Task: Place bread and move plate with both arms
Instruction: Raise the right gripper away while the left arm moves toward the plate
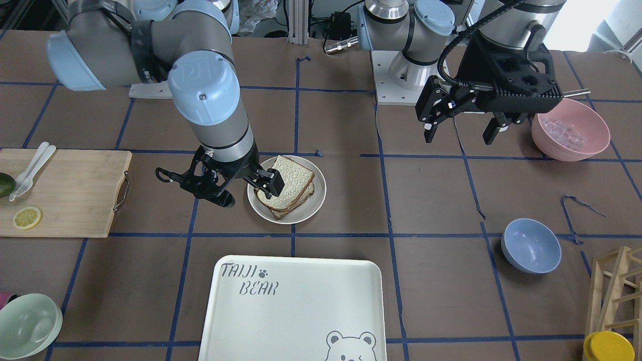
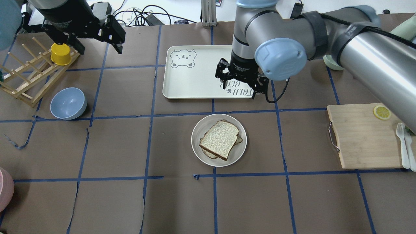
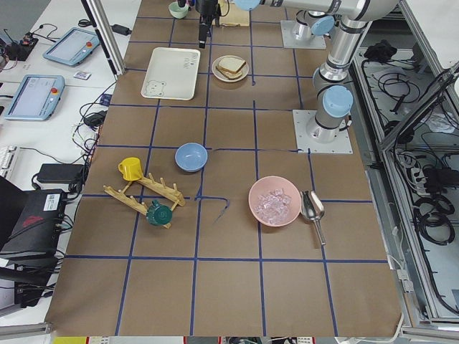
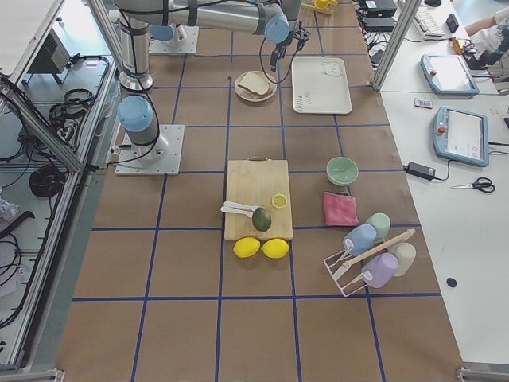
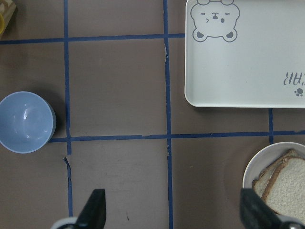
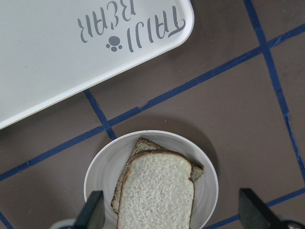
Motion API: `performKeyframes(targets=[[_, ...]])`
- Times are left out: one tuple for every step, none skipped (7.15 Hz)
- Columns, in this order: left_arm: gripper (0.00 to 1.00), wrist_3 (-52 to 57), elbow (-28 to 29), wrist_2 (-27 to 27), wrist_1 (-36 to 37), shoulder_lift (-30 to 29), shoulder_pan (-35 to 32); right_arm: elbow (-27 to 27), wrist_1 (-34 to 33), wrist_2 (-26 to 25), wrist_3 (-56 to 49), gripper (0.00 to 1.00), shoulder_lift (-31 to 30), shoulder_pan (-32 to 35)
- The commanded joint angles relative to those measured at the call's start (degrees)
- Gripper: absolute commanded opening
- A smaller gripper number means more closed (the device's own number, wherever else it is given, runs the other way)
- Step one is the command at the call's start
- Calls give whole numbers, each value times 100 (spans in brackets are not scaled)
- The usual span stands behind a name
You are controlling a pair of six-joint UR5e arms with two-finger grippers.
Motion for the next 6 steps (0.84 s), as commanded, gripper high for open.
performKeyframes(targets=[[100,67,-10,-16,-249,-296,-21,-3,250,-124,-2089,100,-518,-390],[100,102,7,28,-286,-498,-20,-29,311,-508,-2361,100,-659,-417],[100,163,-114,-7,-269,-718,-64,-72,338,-477,-2364,100,-730,-408],[100,16,-516,-7,-95,-833,-273,-116,312,-450,-2424,100,-809,-443],[100,-586,-1025,-16,316,-860,-571,-117,355,-485,-2521,100,-870,-487],[100,-1253,-1543,-216,816,-852,-783,-117,373,-537,-2757,100,-880,-487]])
